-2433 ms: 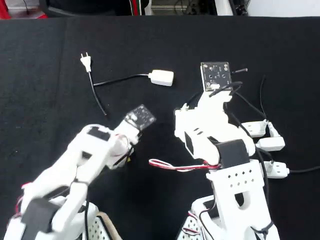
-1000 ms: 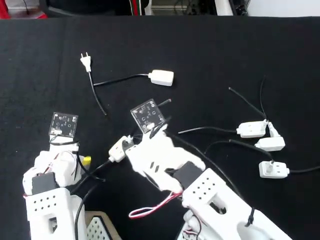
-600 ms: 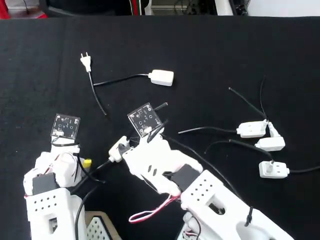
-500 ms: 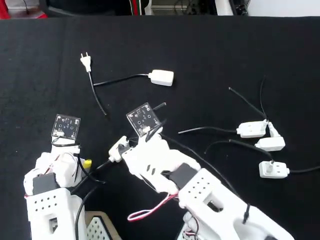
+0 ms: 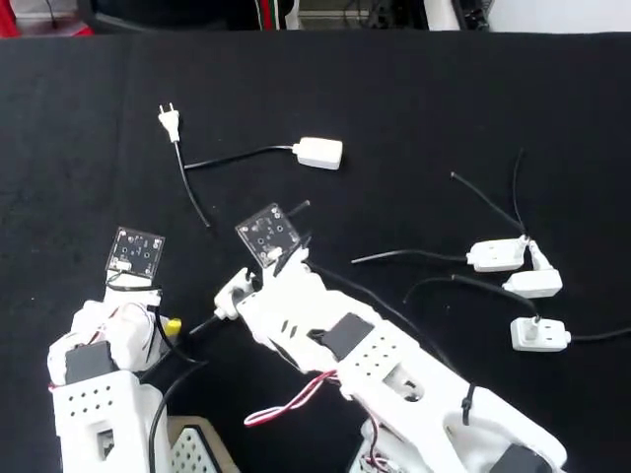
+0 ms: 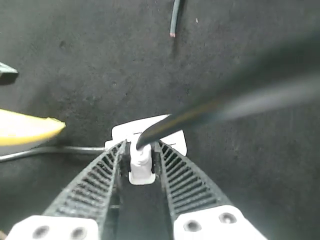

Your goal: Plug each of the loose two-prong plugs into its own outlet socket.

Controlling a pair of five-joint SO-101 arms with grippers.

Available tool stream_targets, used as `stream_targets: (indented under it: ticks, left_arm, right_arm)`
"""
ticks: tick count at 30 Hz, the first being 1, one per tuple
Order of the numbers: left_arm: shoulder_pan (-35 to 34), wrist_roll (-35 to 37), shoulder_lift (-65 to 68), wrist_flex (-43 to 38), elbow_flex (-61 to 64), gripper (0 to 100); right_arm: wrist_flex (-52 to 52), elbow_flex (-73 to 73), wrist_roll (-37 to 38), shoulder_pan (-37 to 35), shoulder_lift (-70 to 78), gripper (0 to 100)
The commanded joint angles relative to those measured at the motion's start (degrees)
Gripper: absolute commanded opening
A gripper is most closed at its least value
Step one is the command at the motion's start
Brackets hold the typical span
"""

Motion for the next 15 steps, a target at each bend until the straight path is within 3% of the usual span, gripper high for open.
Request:
stream_targets:
  ticks: [1,15]
  left_arm:
    - [-0.4,-0.3,-0.4,-0.1,-0.5,30]
    - [-0.4,-0.4,-0.4,0.1,-0.5,30]
  right_arm:
    - [-4.0,-1.8,2.0,2.0,0.1,1.1]
    - [-15.6,5.6,10.4,3.0,0.2,1.1]
